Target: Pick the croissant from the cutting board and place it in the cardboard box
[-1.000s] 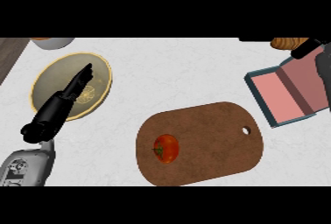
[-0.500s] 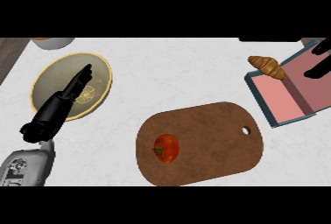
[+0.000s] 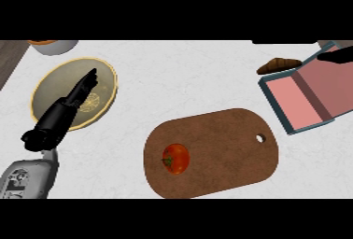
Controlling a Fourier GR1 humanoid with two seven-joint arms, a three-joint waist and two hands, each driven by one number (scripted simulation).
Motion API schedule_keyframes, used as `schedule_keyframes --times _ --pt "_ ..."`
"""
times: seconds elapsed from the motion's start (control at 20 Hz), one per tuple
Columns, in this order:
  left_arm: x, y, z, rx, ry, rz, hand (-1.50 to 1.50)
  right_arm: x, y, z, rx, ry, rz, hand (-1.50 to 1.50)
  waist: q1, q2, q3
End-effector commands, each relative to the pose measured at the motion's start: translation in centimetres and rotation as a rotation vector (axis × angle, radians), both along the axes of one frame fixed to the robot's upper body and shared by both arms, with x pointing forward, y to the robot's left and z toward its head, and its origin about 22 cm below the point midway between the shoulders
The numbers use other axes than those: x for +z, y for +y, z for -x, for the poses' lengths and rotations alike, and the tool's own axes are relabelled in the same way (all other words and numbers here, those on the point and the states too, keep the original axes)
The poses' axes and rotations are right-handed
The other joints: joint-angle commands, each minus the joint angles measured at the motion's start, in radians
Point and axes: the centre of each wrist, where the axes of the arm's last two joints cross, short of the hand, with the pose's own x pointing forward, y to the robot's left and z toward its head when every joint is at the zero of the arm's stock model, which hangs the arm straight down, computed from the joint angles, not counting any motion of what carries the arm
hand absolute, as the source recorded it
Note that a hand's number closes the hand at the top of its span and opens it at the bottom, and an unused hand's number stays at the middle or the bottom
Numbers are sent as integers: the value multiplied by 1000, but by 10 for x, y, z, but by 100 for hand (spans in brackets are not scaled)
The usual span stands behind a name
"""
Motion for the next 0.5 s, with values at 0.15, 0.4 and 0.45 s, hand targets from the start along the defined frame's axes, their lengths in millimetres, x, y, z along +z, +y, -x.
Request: schedule_keyframes --times 0.15,0.4,0.45 --pt "2 0 -1 -11 3 1 0 -6 -30 19 -232 -408 -417 -150 -2 4 0" --pt "8 -3 12 -11 -10 6 0 -38 -80 58 -310 -493 -431 -150 15 5 -1" --pt "6 -5 -4 -6 8 -1 0 -30 -86 62 -309 -476 -425 -150 5 5 -2"
